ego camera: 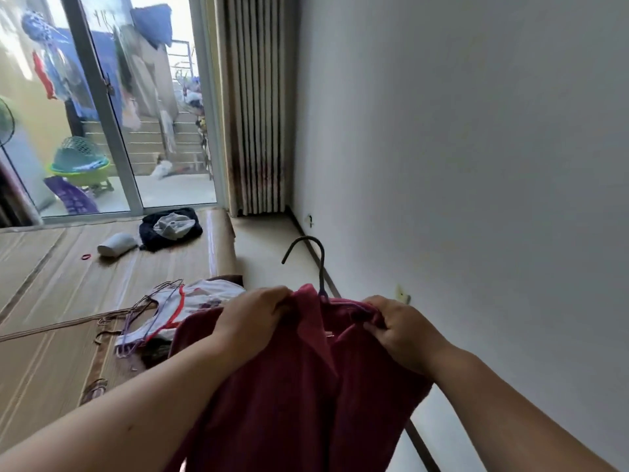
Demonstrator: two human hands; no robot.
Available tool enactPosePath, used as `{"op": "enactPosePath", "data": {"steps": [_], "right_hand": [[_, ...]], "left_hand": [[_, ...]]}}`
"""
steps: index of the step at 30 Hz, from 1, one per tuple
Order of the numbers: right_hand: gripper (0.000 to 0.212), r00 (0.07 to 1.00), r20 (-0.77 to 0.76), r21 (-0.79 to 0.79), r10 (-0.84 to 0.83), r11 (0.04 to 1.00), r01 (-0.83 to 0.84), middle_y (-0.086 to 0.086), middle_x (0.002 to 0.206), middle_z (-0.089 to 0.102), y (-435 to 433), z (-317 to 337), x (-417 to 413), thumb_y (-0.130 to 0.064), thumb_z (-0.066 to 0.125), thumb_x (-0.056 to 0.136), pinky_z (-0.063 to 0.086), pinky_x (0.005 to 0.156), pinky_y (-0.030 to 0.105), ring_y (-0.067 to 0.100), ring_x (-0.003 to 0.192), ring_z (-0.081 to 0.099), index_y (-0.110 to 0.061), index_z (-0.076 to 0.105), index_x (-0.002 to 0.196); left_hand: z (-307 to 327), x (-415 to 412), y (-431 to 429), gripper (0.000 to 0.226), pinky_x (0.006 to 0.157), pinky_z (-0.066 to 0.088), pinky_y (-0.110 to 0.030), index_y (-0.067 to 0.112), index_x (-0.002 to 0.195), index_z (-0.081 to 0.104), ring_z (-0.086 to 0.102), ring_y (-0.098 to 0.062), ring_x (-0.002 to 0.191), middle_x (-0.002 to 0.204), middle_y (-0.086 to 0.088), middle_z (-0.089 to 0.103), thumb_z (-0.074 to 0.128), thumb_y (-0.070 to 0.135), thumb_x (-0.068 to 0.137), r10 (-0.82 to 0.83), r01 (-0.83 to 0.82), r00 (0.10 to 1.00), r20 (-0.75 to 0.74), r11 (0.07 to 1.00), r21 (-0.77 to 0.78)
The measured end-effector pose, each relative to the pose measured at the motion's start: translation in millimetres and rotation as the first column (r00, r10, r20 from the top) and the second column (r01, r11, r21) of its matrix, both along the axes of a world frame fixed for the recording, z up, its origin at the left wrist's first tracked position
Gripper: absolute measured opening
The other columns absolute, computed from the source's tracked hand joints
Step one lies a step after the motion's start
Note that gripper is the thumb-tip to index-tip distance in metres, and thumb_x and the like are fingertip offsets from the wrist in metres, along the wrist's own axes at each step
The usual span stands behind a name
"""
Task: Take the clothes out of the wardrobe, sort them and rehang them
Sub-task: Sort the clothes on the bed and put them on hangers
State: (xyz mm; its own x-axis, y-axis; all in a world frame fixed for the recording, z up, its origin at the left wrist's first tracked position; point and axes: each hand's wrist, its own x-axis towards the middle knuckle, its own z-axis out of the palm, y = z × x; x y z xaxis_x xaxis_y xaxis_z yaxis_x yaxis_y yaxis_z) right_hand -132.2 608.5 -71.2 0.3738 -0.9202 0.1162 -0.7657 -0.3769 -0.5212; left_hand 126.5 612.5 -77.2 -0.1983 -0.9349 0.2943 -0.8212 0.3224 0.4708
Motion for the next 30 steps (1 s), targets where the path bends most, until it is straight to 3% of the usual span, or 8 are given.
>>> {"op": "enactPosePath", "data": {"steps": [5,8,12,15,17,21,25,30], "right_hand": [[0.013,0.998,0.068,-0.046,-0.01,0.999,0.013,-0.015,0.08,0.06,-35.9,9.1,-67.9,-0.022,0.058,0.088,0.043,0.069,0.02,0.003,0.076,0.055,-0.033,0.061,0.096],[0.013,0.993,0.109,-0.093,-0.047,0.994,0.057,-0.015,0.073,0.058,-66.4,14.4,-90.1,-0.019,0.059,0.087,0.043,0.067,0.021,0.002,0.071,0.054,-0.031,0.061,0.09],[0.018,0.984,0.155,-0.134,-0.084,0.985,0.105,-0.017,0.073,0.058,-121.7,23.0,-107.5,-0.016,0.061,0.086,0.039,0.067,0.015,0.0,0.073,0.054,-0.033,0.062,0.09],[0.018,0.98,0.176,-0.134,-0.094,0.984,0.119,-0.015,0.079,0.061,-160.0,28.2,-112.5,-0.014,0.061,0.087,0.04,0.071,0.017,0.006,0.077,0.057,-0.031,0.063,0.092],[0.018,0.988,0.144,-0.133,-0.056,0.988,0.075,-0.013,0.08,0.062,-192.0,27.6,-105.8,-0.012,0.061,0.087,0.04,0.071,0.016,0.009,0.078,0.058,-0.029,0.063,0.093],[0.023,0.997,0.077,-0.125,0.011,0.992,-0.001,-0.017,0.075,0.059,-261.3,20.9,-76.9,-0.01,0.063,0.085,0.035,0.065,0.006,-0.001,0.073,0.055,-0.032,0.062,0.09],[0.026,0.996,0.041,-0.068,0.081,0.995,-0.078,-0.016,0.077,0.061,-357.6,14.6,-32.1,-0.011,0.065,0.084,0.038,0.067,0.013,0.002,0.075,0.057,-0.036,0.061,0.087],[0.026,0.987,0.0,0.059,0.161,0.985,-0.161,-0.013,0.081,0.066,-468.1,11.8,28.3,-0.017,0.069,0.081,0.043,0.07,0.021,0.007,0.079,0.06,-0.041,0.061,0.082]], "left_hand": [[0.6,-61.4,-33.7,0.009,0.074,0.047,-0.036,0.031,0.093,0.064,0.061,-0.016,0.083,0.082,0.015,0.062,0.056,0.027,0.091,0.008,-0.007,0.999,-0.053,1.0,0.023],[-3.8,-75.1,-51.7,0.019,0.078,0.049,-0.036,0.035,0.107,0.066,0.062,-0.013,0.088,0.096,0.013,0.068,0.054,0.033,0.093,0.062,-0.065,0.994,-0.087,0.997,-0.036],[-14.6,-78.0,-85.1,0.022,0.074,0.048,-0.03,0.031,0.109,0.069,0.065,-0.018,0.085,0.094,0.007,0.069,0.058,0.024,0.091,0.133,-0.168,0.971,-0.201,0.971,-0.169],[-21.3,-65.4,-108.5,0.025,0.082,0.05,-0.032,0.025,0.111,0.07,0.065,-0.019,0.094,0.102,0.004,0.07,0.063,0.017,0.089,0.158,-0.214,0.951,-0.264,0.956,-0.198],[-26.2,-55.4,-130.6,0.037,0.087,0.045,-0.027,0.027,0.12,0.065,0.063,-0.016,0.101,0.108,0.007,0.067,0.07,0.024,0.084,0.18,-0.222,0.952,-0.248,0.963,-0.153],[-31.2,-37.9,-198.8,0.076,0.093,0.038,-0.024,0.034,0.146,0.028,0.054,-0.008,0.112,0.124,0.015,0.055,0.063,0.052,0.081,0.244,-0.229,0.952,-0.187,0.968,0.1],[-44.0,-7.2,-291.4,0.023,0.087,0.044,-0.028,0.028,0.115,0.062,0.061,-0.019,0.104,0.107,0.004,0.069,0.05,0.031,0.095,0.281,-0.225,0.941,-0.189,0.936,0.272],[-55.2,42.2,-379.5,0.02,0.083,0.046,-0.03,0.027,0.106,0.067,0.062,-0.012,0.091,0.096,0.008,0.069,0.052,0.027,0.094,0.417,-0.321,0.873,-0.254,0.882,0.344]]}}
